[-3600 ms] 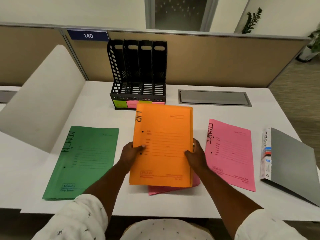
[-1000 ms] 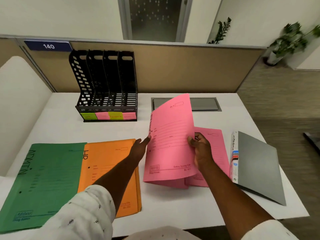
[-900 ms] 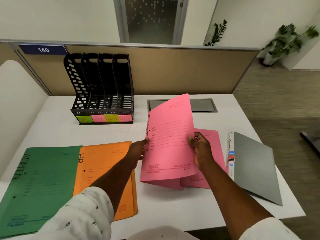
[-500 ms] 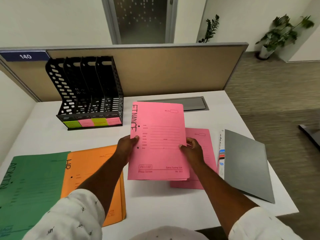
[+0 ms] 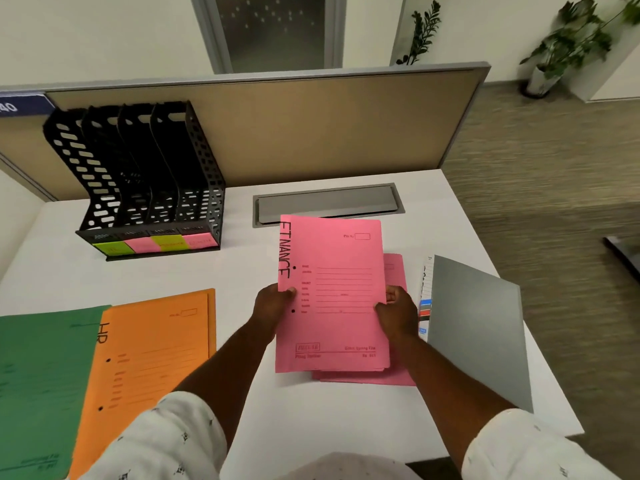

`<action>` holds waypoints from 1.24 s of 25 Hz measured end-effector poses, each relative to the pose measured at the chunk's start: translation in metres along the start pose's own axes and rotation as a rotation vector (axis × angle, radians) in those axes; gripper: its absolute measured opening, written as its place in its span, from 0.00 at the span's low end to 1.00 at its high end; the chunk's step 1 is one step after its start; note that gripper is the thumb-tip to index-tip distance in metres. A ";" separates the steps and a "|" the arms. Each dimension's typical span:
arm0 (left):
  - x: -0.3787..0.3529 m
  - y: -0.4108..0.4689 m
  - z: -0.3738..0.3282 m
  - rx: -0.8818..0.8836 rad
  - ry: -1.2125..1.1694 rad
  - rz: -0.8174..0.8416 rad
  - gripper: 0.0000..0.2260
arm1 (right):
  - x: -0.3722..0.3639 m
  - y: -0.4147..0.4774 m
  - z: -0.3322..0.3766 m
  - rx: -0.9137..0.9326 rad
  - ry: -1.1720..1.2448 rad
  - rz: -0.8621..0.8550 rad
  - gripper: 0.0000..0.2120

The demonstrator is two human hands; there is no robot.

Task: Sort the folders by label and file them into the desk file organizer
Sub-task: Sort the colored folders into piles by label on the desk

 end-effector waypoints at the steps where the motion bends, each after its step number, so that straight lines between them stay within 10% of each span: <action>1: -0.008 0.003 0.004 0.007 0.028 -0.006 0.08 | 0.003 0.006 -0.009 -0.028 -0.025 0.015 0.10; 17: -0.068 0.051 0.028 0.152 0.372 -0.108 0.03 | -0.003 0.064 -0.040 -0.157 -0.500 0.102 0.26; 31: -0.010 0.005 0.071 0.087 0.569 -0.206 0.25 | -0.034 0.013 -0.043 0.004 -0.378 0.260 0.26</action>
Point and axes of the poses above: each hand's wrist, its own y-axis towards the middle knuckle, its own x-axis out of the back of the hand, z = x × y, the point moved 4 cm from there along y, towards the middle knuckle, and after that the axes turned 2 degrees about -z, right-handed, at the moved point
